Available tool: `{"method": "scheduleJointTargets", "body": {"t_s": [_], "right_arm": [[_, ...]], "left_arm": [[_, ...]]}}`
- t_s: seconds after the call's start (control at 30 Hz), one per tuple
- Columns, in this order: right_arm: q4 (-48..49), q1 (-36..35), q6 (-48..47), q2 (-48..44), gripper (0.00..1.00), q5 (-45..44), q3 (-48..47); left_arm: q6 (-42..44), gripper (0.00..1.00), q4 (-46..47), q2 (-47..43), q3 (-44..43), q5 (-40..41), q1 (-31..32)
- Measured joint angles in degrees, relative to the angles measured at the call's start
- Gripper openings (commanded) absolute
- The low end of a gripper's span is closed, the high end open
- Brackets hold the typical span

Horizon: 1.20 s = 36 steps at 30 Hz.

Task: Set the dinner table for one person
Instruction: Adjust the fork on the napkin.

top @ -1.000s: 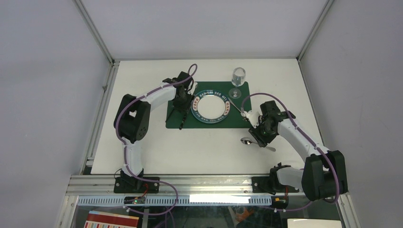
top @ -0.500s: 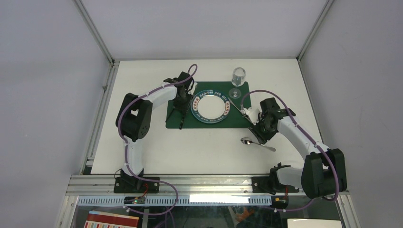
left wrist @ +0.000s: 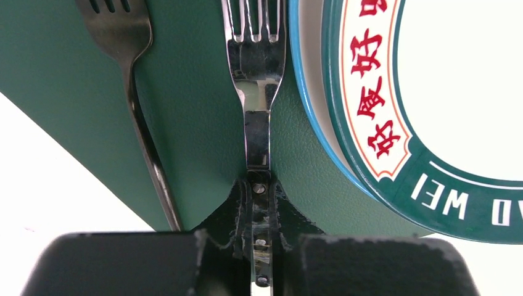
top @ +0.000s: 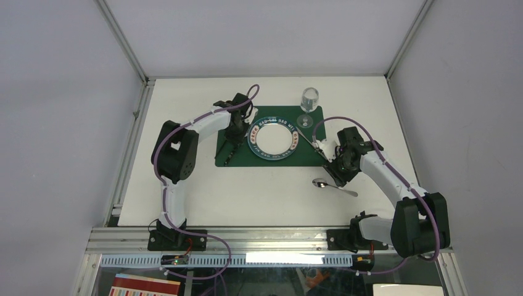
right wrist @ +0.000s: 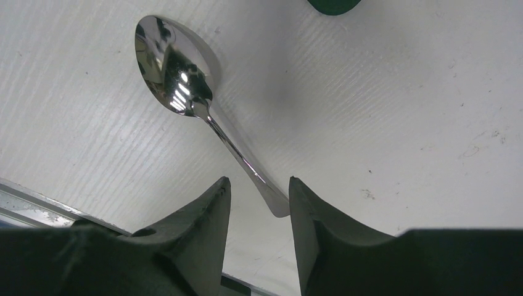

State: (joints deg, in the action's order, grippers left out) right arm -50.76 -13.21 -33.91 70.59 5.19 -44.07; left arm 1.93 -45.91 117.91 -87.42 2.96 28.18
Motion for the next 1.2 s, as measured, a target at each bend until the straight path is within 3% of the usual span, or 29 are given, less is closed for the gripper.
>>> {"method": "scheduleJointTargets", "body": {"t_s": [0.27, 0.7, 0.8, 1.03, 1.2], "right_arm": [[0.1, 0.0, 0.0, 0.0, 0.42, 0.0, 0.0], [0.2, 0.0, 0.0, -0.2, 0.42, -0.1, 0.5], [0.1, 0.0, 0.0, -0.4, 0.42, -0.1, 1.0], [0.1, 0.0, 0.0, -0.6, 0.42, -0.1, 1.6], [0.1, 0.0, 0.0, -0.6, 0.42, 0.0, 1.6]], "left_arm": [[1.3, 0.0, -1.0, 0.5, -0.9, 0.7, 0.0], [2.1, 0.0, -6.0, 6.0, -9.5, 1.0, -1.0], [2.1, 0.24, -6.2, 6.6, -10.5, 1.2, -1.2], [2.6, 0.41, -5.8, 6.7, -10.6, 2.0, -1.6], [2.6, 0.46, -4.9, 5.8, -9.9, 2.6, -1.8]]}}
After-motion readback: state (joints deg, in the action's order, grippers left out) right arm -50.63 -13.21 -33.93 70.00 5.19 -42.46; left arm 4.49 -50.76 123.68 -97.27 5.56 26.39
